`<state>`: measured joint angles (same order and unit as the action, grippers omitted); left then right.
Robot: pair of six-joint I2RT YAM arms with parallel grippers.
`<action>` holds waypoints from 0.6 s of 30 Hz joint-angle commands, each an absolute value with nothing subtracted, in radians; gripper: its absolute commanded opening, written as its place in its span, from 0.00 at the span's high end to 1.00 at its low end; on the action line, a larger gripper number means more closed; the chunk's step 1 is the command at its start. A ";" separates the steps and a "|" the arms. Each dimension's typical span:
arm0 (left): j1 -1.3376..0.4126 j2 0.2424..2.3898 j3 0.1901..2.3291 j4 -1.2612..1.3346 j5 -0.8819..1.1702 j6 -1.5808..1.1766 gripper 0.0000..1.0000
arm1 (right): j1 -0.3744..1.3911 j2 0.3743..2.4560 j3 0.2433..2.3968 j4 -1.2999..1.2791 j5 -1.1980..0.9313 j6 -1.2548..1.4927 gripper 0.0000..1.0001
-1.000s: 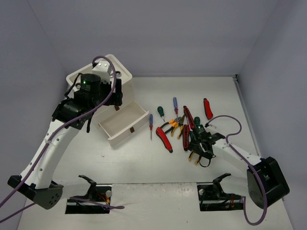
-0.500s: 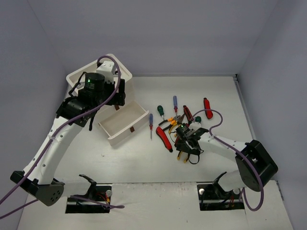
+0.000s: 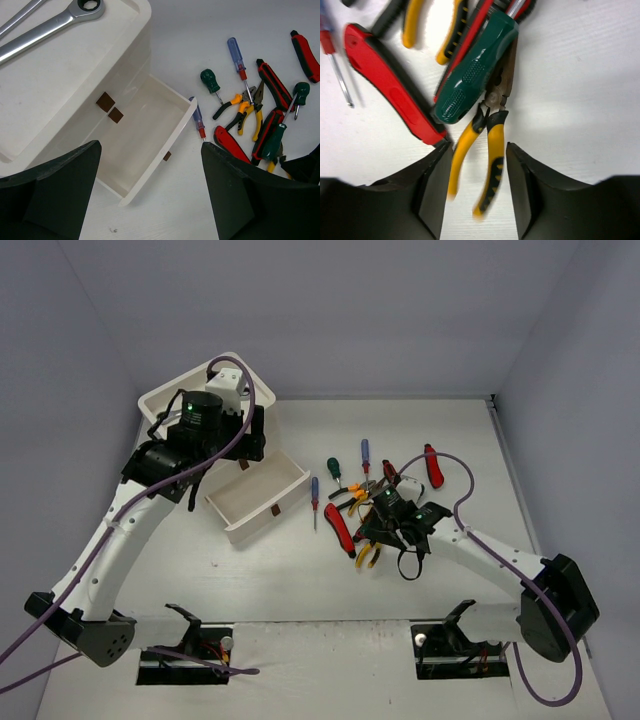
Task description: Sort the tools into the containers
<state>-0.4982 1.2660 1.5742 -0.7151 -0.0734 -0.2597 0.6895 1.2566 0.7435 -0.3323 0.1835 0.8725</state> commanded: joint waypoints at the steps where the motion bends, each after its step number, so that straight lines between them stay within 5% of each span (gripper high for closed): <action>1: -0.505 1.270 1.598 -0.670 -0.060 -0.281 0.22 | 0.703 1.261 0.787 -0.298 0.203 0.853 1.00; 9: -0.515 1.264 1.588 -0.670 -0.057 -0.290 0.22 | 0.711 1.318 0.720 -0.277 0.221 0.884 1.00; 13: -0.526 1.257 1.579 -0.671 -0.055 -0.290 0.22 | 0.709 1.313 0.675 -0.278 0.232 0.906 0.83; 18: -0.535 1.246 1.555 -0.672 -0.051 -0.296 0.22 | 0.715 1.303 0.623 -0.279 0.219 0.927 0.76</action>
